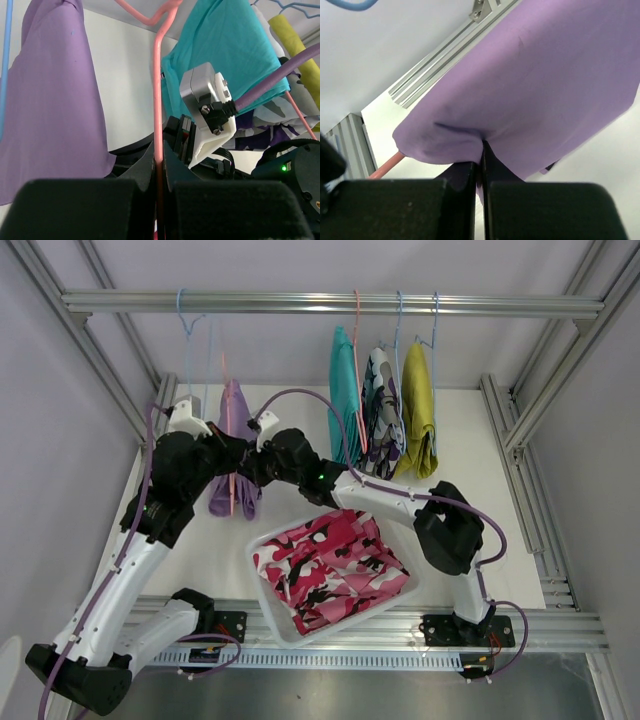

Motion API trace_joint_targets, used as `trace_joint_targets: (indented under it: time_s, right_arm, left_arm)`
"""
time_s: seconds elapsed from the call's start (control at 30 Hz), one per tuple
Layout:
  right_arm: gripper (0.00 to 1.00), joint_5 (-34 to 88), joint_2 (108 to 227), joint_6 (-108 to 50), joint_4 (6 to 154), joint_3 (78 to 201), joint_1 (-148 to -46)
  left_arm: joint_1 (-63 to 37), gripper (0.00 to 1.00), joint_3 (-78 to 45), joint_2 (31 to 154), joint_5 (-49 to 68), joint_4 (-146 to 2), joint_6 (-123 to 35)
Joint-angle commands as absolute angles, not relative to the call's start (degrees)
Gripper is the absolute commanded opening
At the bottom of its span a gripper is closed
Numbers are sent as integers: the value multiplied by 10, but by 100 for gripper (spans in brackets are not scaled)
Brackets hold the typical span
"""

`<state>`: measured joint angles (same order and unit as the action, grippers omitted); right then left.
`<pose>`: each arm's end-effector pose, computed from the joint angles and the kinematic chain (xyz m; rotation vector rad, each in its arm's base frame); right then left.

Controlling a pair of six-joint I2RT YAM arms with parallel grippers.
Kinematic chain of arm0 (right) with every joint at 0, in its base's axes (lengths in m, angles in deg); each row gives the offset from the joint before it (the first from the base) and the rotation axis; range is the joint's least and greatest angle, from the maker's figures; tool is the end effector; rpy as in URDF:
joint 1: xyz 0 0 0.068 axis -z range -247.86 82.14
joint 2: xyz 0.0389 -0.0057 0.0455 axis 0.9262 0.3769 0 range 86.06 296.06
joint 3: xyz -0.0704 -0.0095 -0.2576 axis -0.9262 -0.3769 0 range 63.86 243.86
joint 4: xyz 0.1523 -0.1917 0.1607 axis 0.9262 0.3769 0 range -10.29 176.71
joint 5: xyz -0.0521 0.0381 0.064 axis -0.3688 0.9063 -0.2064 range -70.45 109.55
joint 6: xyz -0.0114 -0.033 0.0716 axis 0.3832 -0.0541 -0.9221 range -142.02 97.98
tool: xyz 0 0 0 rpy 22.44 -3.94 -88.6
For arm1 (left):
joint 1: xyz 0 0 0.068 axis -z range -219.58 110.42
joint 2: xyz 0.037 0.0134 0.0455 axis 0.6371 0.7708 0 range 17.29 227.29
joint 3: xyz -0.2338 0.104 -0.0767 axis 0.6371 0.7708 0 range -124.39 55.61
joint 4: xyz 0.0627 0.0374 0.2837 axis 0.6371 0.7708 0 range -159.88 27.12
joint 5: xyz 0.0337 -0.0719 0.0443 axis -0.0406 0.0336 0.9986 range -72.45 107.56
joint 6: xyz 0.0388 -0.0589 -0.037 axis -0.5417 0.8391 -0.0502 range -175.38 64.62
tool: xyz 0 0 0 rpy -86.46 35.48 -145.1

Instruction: Remove the trousers from the hanger

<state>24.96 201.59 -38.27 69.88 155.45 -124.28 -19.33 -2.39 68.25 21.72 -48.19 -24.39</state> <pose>0.2976 0.4600 0.2538 -0.7289 1.7862 0.9643 0.2495 -0.0868 0.3716 -0.2263 1.8488 -0.5607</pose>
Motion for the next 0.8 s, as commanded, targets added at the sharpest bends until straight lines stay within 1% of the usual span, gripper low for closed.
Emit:
trace_joint_targets:
  time_s: [0.0, 0.3, 0.6, 0.77]
  right_arm:
    - [0, 219, 2008, -371, 688, 1619, -1230]
    - [0, 195, 1955, -339, 757, 1671, -1244]
    - [0, 102, 1900, -276, 883, 1746, -1283]
    - [0, 63, 1878, -247, 938, 1808, -1310]
  left_arm:
    - [-193, 1, -55, 670, 190, -512, -244]
    - [-195, 1, -56, 677, 194, -505, -244]
    - [-195, 1, -65, 709, 204, -487, -244]
    - [-195, 1, -68, 725, 205, -482, -245]
